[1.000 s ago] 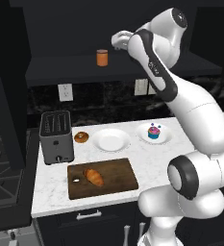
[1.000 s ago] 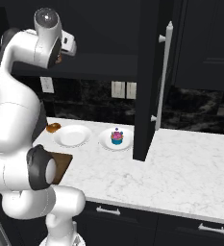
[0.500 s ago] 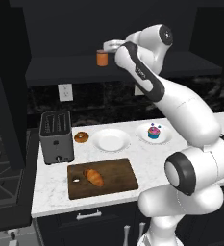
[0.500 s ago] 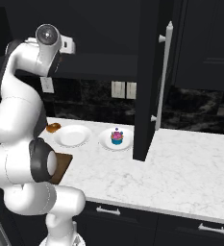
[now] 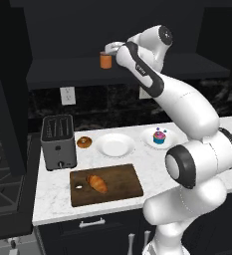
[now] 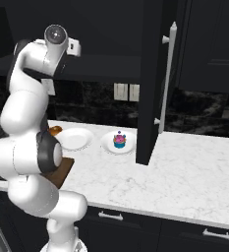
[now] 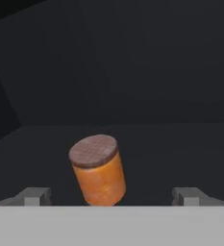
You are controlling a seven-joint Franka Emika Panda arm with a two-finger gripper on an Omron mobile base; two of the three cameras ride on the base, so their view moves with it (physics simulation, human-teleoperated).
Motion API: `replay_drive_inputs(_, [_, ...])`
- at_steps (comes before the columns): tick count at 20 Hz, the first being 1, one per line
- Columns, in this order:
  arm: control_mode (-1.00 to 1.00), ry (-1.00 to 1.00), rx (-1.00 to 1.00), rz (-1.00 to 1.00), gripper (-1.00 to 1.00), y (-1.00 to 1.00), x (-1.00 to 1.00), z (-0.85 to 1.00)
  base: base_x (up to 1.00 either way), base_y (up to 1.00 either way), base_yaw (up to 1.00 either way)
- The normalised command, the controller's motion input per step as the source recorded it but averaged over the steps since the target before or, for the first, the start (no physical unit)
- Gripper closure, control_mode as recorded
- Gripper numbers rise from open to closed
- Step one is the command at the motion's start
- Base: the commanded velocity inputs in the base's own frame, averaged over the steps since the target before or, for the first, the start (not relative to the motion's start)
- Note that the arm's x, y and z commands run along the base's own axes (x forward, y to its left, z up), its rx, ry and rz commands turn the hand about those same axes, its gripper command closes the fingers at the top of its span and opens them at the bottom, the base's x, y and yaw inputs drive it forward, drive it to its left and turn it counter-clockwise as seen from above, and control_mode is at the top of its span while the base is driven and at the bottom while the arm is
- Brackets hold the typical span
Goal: From the different types of pastries on the counter, select a croissant and place it on the cutting board. Then retrieve a jar of jam from the cabinet and place it alongside the croissant on the cutting board.
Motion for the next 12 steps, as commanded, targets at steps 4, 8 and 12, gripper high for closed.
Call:
replay_drive_inputs(4, [-1.00,0.00,-0.02,0.00,-1.00,0.11,0.21,-0.01,0.00,0.00,0.00])
replay_drive_inputs(8, [-1.00,0.00,-0.10,0.00,-1.00,0.42,0.42,-0.11,0.00,0.00,0.00])
replay_drive_inputs(12, [-1.00,0.00,-0.05,0.00,-1.00,0.32,0.33,-0.07,0.00,0.00,0.00])
